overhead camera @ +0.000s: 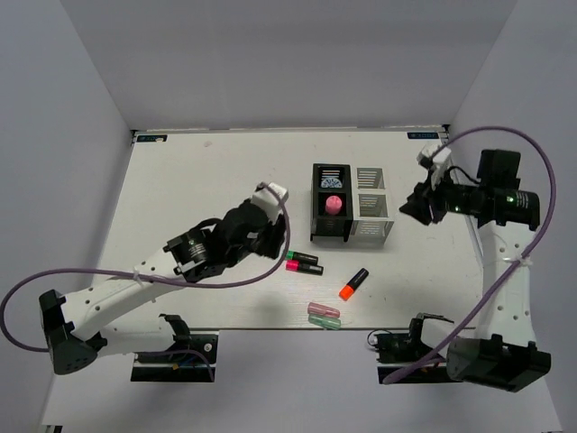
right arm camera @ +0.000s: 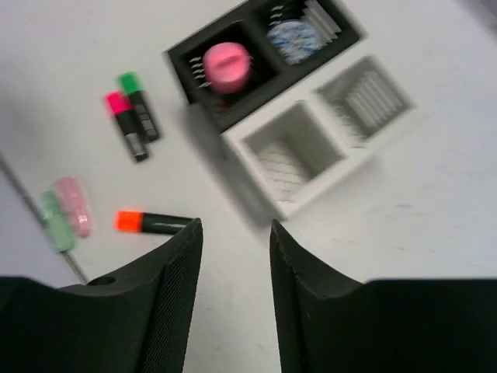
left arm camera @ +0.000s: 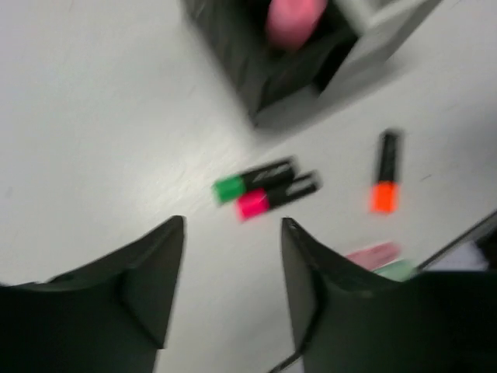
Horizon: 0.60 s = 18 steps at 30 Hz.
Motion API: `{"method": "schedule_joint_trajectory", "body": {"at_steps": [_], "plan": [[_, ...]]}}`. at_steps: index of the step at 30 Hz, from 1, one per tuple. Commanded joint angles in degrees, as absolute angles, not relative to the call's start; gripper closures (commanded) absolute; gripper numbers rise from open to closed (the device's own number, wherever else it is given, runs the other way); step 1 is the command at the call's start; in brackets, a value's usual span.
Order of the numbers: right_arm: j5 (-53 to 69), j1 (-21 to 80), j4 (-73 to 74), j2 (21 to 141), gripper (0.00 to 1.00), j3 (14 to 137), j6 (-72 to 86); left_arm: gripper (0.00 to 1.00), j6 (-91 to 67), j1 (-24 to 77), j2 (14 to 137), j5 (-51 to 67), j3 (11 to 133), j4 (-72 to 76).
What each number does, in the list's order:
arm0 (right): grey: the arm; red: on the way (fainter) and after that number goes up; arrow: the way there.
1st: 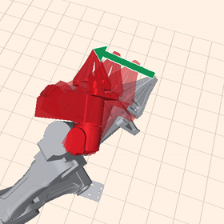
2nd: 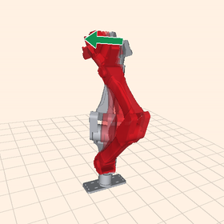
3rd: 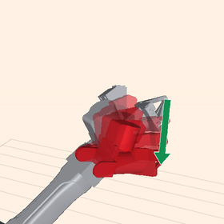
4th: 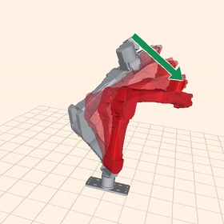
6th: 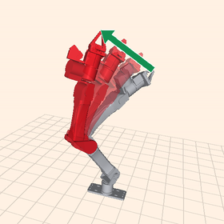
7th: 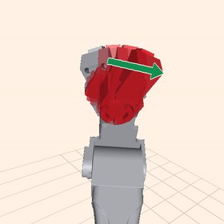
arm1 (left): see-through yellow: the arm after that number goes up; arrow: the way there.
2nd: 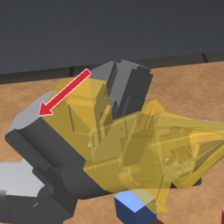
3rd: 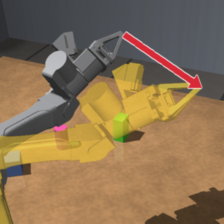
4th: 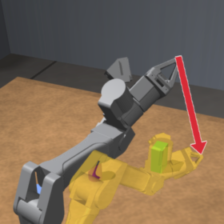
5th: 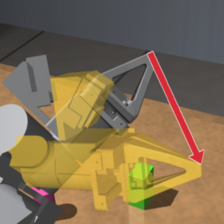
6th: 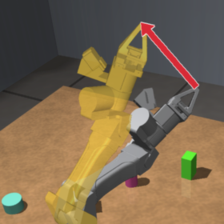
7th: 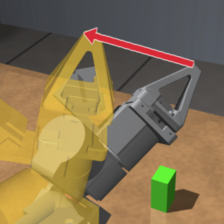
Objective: Sort the stationery into containers
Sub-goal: Grab a piece of stationery with the right arm
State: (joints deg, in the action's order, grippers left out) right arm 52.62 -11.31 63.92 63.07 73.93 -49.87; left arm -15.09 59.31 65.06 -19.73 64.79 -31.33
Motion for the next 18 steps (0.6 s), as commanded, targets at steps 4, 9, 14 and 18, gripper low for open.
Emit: {"method": "schedule_joint_trajectory", "body": {"at_steps": [4,9,14,18], "plan": [[12.0,-0.1,57.4,71.2,0.15,92.2,-34.9,0.24,-21.5,58.0,55.9,-25.0,53.2,-49.4],[-3.8,11.5,53.5,78.3,0.1,96.5,-44.0,0.2,-21.2,57.7,52.4,-26.3,50.4,-49.8],[-10.3,17.3,47.2,86.8,0.1,104.9,-42.0,0.2,-21.4,56.8,50.5,-27.0,48.8,-50.4],[-22.1,22.1,32.5,96.0,0.1,112.7,-37.9,0.2,-22.2,55.3,48.4,-26.5,47.6,-51.1]]}}
